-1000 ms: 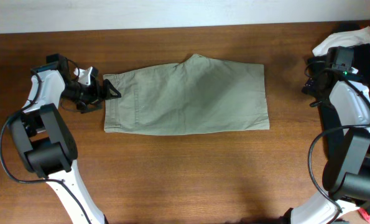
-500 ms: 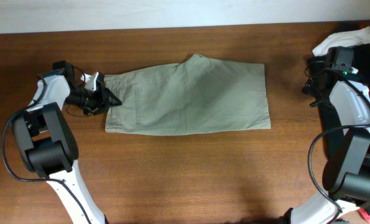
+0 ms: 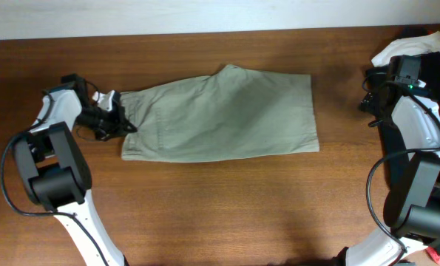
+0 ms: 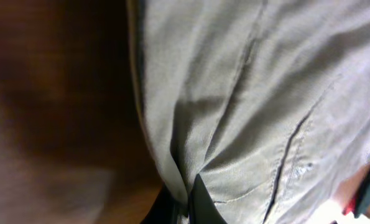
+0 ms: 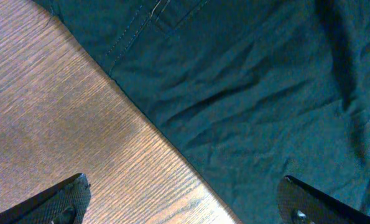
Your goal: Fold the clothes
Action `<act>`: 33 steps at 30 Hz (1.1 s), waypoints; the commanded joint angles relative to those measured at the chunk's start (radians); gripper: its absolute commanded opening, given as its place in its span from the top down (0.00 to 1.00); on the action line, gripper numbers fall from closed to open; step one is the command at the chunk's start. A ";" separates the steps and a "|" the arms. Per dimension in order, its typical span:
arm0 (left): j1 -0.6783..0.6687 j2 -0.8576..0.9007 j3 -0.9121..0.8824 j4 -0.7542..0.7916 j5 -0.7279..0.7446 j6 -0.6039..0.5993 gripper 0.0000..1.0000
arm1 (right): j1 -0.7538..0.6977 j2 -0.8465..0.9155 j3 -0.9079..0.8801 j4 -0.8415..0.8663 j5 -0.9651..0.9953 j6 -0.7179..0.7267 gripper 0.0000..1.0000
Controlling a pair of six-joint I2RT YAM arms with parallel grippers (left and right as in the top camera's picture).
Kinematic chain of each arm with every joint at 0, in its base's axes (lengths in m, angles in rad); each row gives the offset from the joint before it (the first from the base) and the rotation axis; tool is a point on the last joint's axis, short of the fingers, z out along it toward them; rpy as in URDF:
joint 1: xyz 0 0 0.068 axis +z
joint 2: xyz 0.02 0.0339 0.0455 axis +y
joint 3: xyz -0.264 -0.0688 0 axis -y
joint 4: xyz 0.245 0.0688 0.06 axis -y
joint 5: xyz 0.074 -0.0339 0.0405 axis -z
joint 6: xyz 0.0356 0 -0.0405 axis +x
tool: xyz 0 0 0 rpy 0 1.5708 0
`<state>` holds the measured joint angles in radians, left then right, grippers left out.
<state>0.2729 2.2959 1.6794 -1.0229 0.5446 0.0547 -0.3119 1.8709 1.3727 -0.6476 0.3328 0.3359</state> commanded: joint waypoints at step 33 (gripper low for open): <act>-0.248 -0.230 0.821 -0.571 -0.429 -0.134 0.99 | -0.003 -0.010 0.015 0.000 0.016 0.005 0.01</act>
<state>0.0765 2.0777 2.4908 -1.6077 0.0937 -0.0723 -0.3119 1.8709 1.3727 -0.6472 0.3328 0.3359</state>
